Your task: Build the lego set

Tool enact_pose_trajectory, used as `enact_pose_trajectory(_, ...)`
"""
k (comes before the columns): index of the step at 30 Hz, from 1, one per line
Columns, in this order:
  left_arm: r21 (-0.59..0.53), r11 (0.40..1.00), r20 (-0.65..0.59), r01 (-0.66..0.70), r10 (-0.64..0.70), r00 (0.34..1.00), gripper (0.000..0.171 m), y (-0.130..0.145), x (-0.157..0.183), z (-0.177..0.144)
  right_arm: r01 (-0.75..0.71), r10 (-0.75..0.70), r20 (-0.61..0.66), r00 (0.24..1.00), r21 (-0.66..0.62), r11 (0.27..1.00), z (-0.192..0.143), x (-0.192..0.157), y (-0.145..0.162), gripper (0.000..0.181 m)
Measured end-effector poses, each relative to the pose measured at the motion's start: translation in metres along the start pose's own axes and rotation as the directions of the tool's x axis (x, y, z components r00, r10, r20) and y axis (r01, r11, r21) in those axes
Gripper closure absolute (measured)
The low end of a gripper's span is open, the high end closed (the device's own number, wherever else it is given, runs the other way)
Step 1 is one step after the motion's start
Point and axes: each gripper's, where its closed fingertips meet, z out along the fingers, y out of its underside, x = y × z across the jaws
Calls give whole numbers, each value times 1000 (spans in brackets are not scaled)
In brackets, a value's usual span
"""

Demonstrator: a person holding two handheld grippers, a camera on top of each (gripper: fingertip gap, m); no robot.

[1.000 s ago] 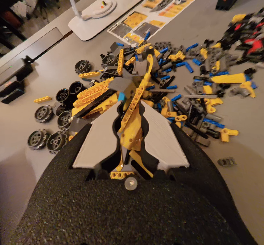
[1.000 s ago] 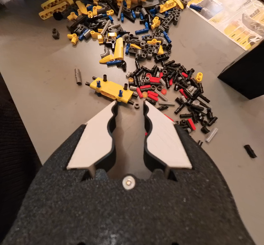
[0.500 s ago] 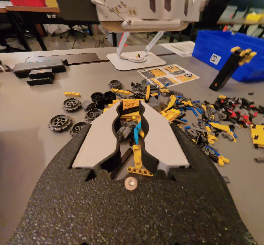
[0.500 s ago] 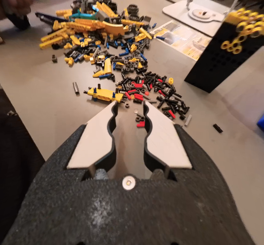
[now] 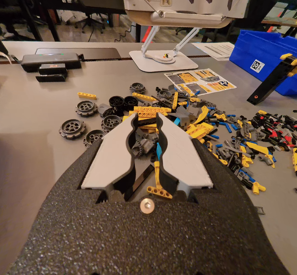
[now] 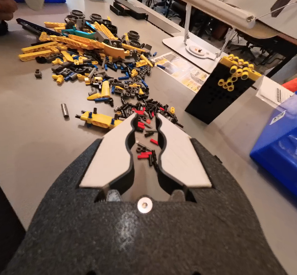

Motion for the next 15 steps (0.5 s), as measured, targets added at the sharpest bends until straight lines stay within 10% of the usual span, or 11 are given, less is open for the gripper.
enact_pose_trajectory(9, -30, 999, -3, 36, -36, 999, 150, 4, -4, 4, -129, 129, 12, 992, 78, 988, -3, 14, -10, 160)
enact_pose_trajectory(15, -43, 999, 4, 31, -31, 1000, 150, 5, -4, 5, -104, 79, 146, 986, 174, 979, 20, 2, -74, 160)
